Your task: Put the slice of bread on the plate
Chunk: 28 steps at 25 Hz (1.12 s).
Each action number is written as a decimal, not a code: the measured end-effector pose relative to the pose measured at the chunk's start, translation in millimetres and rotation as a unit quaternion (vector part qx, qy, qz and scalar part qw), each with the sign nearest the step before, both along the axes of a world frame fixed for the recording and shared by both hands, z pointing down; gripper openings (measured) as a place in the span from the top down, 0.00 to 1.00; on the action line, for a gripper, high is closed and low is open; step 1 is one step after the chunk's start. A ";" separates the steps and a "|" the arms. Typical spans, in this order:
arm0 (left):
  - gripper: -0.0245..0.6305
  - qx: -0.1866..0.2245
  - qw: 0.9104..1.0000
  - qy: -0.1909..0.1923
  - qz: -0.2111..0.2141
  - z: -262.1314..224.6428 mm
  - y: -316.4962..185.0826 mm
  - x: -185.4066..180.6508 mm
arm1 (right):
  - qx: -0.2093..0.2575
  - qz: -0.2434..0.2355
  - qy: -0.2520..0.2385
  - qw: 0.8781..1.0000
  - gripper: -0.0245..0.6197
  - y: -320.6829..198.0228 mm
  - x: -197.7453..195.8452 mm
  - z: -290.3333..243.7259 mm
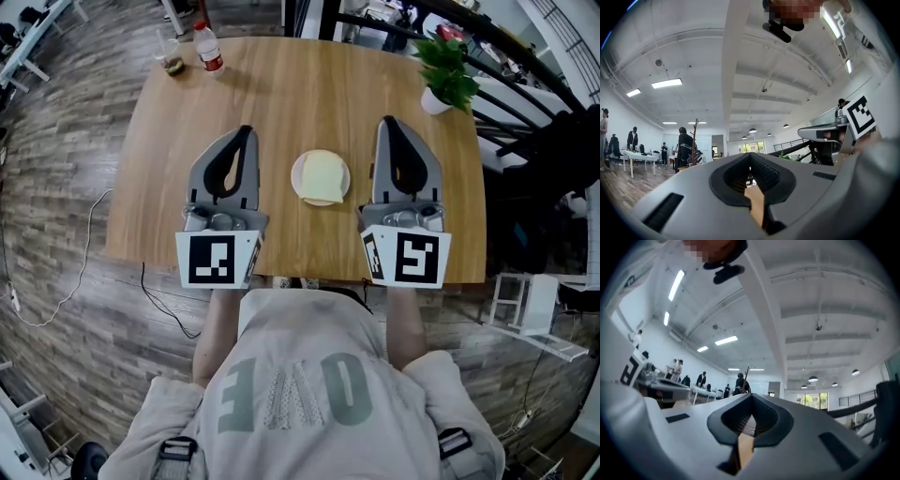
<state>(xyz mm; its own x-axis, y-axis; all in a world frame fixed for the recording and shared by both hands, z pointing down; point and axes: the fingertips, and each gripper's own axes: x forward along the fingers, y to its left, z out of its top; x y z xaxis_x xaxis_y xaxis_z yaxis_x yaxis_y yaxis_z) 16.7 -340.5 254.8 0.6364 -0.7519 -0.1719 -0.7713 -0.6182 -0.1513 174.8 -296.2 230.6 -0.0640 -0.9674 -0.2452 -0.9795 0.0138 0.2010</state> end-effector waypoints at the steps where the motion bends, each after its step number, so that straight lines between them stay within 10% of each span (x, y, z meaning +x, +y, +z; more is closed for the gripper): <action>1: 0.95 0.001 1.000 0.001 0.002 -2.1 1.1 1.2 | 0.004 0.001 -0.025 1.000 0.94 6.8 4.1 0.6; 28: 0.95 0.017 1.000 0.001 0.020 -9.9 7.0 15.1 | -0.072 0.057 -0.039 0.995 0.94 32.9 27.7 54.3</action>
